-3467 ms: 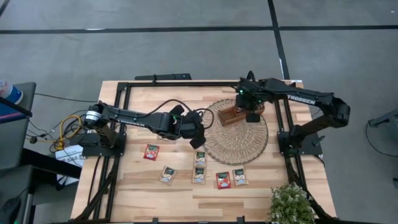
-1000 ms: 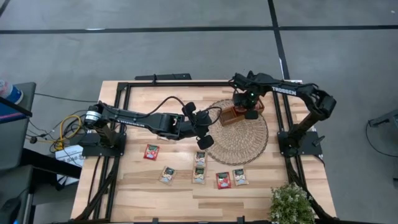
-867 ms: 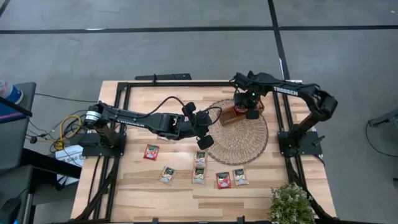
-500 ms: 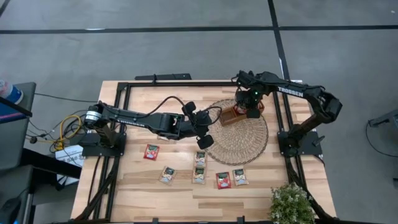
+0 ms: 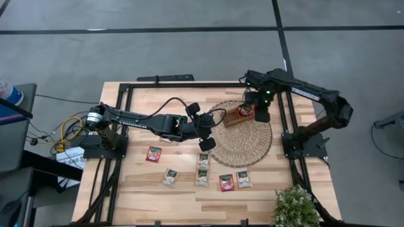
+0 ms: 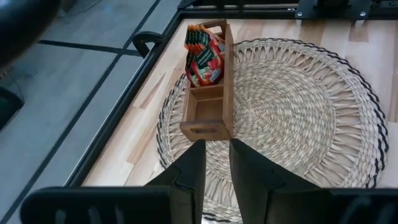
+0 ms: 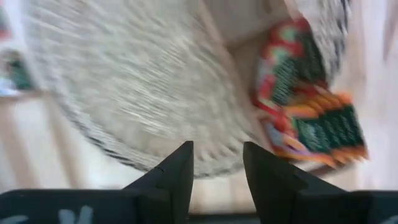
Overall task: Pick & Place Tea
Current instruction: Put the red tea pack into the middle compartment of the brown organizer
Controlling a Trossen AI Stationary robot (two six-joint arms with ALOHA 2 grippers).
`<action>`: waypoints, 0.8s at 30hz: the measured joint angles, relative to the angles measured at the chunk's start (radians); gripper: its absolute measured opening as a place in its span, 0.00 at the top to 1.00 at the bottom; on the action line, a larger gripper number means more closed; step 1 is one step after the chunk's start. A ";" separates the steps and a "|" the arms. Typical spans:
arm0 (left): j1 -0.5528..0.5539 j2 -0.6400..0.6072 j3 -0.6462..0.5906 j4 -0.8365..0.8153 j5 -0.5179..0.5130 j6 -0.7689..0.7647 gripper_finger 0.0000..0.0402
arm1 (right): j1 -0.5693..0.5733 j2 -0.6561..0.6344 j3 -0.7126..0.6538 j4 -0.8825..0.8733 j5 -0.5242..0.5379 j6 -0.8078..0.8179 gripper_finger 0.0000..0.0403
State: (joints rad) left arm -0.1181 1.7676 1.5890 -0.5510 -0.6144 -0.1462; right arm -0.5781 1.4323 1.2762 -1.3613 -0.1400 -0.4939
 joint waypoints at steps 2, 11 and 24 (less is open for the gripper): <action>0.000 0.000 0.000 0.000 0.000 0.000 0.84 | 0.019 -0.059 0.002 -0.007 -0.043 0.023 0.69; 0.000 0.000 0.000 0.001 0.009 -0.045 0.84 | 0.111 -0.318 0.002 -0.043 -0.052 0.209 0.73; 0.001 -0.001 0.000 0.251 0.012 0.067 0.84 | 0.207 -0.468 -0.054 -0.014 -0.044 0.372 0.73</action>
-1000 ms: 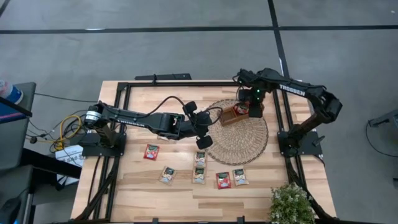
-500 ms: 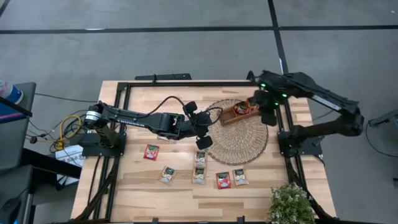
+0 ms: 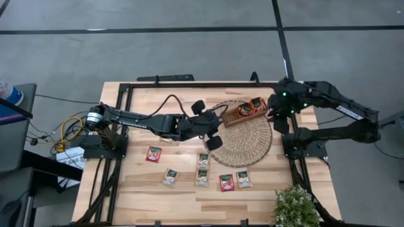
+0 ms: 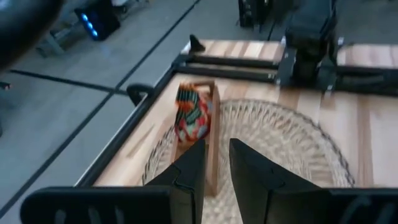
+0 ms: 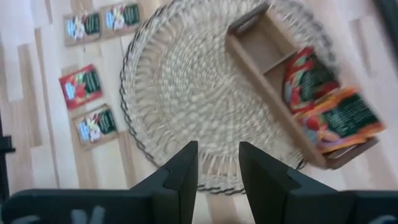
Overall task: Pick & Place Tea
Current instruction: Put the red tea pack into the middle compartment of the brown organizer
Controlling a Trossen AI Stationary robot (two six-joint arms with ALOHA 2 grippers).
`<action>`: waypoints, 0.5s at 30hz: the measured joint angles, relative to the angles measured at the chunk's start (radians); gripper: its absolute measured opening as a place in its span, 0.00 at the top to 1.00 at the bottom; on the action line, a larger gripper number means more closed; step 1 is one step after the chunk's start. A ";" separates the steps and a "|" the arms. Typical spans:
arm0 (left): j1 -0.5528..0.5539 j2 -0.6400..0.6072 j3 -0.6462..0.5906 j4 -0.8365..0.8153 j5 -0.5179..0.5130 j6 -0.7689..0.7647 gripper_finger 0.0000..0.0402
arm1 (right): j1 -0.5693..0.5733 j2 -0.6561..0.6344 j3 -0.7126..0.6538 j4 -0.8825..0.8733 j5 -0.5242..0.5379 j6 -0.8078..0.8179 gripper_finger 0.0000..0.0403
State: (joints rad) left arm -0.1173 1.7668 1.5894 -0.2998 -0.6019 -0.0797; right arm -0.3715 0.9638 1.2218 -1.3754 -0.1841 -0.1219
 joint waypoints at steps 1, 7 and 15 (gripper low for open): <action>0.000 0.000 0.000 0.015 -0.001 0.002 0.84 | 0.011 -0.005 -0.017 0.000 0.000 0.006 0.73; -0.002 0.000 0.000 0.079 -0.021 -0.068 0.84 | 0.109 -0.050 -0.132 0.101 -0.039 0.052 0.73; -0.005 -0.076 0.000 -0.025 -0.168 -0.228 0.84 | 0.275 -0.142 -0.248 0.338 -0.157 0.109 0.73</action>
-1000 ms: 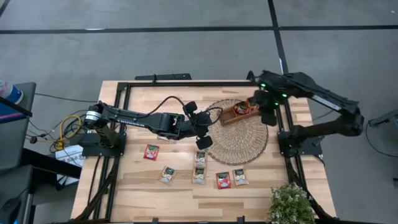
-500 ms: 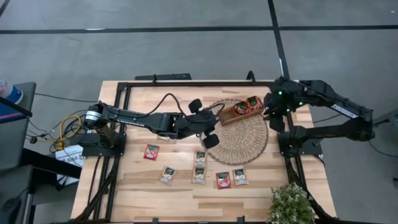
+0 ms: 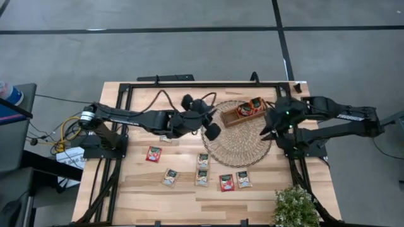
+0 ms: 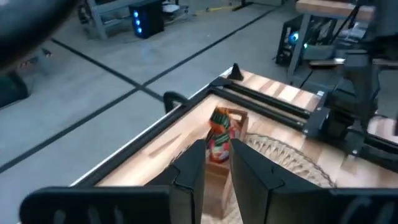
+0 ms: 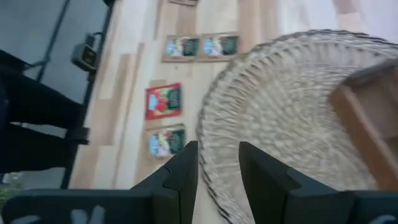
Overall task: Pick & Place Tea
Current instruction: Put the red tea pack into the middle compartment of the brown organizer
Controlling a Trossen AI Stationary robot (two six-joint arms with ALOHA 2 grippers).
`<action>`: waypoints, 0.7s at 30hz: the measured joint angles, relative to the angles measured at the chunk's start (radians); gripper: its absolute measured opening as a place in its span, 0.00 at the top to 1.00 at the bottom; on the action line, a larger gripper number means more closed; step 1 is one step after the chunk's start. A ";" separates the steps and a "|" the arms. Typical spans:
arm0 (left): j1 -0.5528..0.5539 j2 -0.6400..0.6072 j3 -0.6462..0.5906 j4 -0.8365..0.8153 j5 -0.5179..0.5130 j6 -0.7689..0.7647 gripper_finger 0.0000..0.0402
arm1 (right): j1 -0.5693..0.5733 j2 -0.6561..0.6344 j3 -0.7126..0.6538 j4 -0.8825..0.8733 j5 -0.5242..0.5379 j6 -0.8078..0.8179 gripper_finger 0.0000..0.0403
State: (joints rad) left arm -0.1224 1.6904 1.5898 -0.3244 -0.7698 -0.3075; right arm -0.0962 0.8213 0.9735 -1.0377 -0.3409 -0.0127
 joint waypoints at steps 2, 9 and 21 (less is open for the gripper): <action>-0.010 -0.038 0.000 -0.102 -0.014 -0.047 0.84 | 0.038 -0.024 -0.028 0.033 0.004 0.040 0.73; -0.051 -0.124 0.000 -0.601 -0.173 -0.419 0.84 | 0.131 -0.120 -0.126 0.146 0.116 0.170 0.73; -0.134 -0.132 -0.162 -1.061 -0.026 -1.047 0.84 | 0.173 -0.174 -0.145 0.155 0.169 0.249 0.73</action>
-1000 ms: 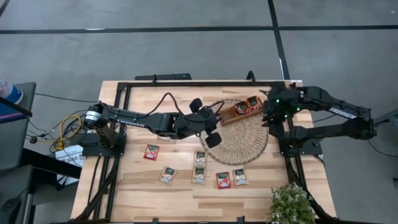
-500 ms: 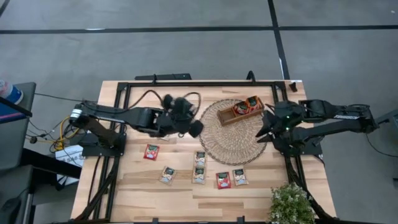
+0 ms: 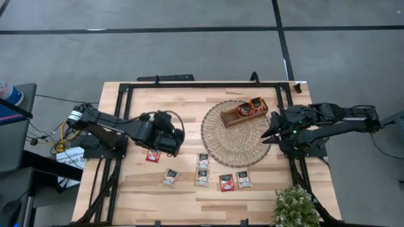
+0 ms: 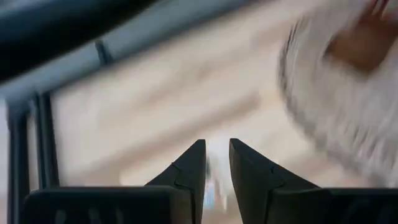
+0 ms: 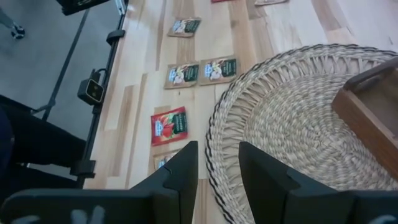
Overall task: Pick & Place Tea
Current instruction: Put the red tea pack into the middle compartment of the brown organizer
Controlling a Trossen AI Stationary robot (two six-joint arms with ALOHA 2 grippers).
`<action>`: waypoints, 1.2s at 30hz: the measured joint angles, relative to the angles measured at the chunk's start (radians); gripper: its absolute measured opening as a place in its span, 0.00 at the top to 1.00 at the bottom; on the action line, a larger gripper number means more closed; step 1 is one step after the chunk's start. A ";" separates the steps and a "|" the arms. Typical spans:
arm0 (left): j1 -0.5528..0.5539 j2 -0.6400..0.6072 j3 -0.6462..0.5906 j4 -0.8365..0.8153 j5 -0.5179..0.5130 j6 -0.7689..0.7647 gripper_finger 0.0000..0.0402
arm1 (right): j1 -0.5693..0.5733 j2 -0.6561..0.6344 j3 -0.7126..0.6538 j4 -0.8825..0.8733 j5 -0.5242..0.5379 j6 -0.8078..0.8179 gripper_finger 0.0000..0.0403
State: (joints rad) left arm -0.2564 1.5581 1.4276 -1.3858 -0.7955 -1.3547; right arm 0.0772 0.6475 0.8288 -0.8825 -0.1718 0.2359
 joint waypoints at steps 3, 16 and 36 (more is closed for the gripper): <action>-0.001 0.003 -0.089 0.027 0.165 -0.073 0.84 | 0.002 0.000 0.000 0.000 -0.001 0.000 0.73; 0.026 -0.191 -0.591 0.781 0.505 0.015 0.84 | 0.002 0.029 0.000 0.004 -0.004 0.002 0.73; 0.036 -0.629 -0.852 0.811 0.521 -0.007 0.84 | -0.001 -0.320 -0.057 0.058 0.182 0.047 0.73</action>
State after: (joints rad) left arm -0.2199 0.9287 0.5758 -0.5746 -0.2744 -1.3617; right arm 0.0765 0.3273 0.7722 -0.8241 0.0101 0.2829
